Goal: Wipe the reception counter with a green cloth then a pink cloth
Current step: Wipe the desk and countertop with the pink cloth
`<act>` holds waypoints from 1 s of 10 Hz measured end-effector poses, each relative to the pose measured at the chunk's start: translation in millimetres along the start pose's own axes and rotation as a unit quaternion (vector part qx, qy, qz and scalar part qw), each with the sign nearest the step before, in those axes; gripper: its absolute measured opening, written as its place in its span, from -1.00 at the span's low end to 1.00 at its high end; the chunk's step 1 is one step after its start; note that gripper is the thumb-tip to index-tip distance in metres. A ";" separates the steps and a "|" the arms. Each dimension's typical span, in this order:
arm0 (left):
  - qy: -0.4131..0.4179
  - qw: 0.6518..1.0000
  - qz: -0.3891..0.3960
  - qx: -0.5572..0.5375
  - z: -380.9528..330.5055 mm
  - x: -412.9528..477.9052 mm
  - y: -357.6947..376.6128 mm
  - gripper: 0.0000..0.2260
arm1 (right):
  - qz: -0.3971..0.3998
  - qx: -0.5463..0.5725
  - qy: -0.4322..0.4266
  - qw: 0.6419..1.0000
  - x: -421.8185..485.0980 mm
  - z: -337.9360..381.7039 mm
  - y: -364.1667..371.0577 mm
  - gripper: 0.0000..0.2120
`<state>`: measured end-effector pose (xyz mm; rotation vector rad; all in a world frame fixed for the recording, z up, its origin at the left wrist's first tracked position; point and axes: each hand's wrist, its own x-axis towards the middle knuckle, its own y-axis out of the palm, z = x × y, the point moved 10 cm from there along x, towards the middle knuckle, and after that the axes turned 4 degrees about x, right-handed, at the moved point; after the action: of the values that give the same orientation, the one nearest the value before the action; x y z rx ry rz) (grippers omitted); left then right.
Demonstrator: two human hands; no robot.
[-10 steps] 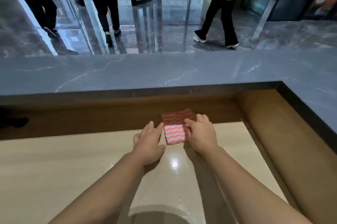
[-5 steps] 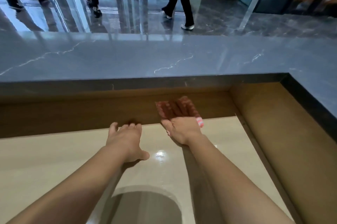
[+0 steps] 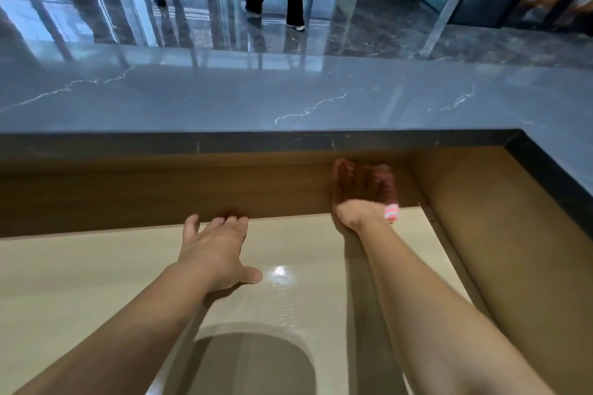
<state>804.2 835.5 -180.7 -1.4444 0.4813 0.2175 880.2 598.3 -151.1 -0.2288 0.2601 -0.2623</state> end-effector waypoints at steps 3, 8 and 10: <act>-0.013 1.000 0.004 -0.017 0.9 -0.9 -0.4 -0.09 | 0.213 -0.469 -0.135 0.846 -65.3 -17.0 119.4 -0.48; -0.013 0.999 -0.004 -0.033 0.0 -2.0 2.0 -0.10 | -0.017 -0.570 -0.003 0.821 -13.7 -57.2 -77.0 -0.52; 0.004 0.995 -0.075 -0.068 1.1 -27.4 6.2 -0.17 | 0.026 -0.572 -0.093 0.814 -70.4 -35.3 34.3 -0.60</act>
<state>777.5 841.2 -174.0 -1.6075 0.3681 0.1248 812.3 643.9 -177.4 -1.4451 0.2006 0.0084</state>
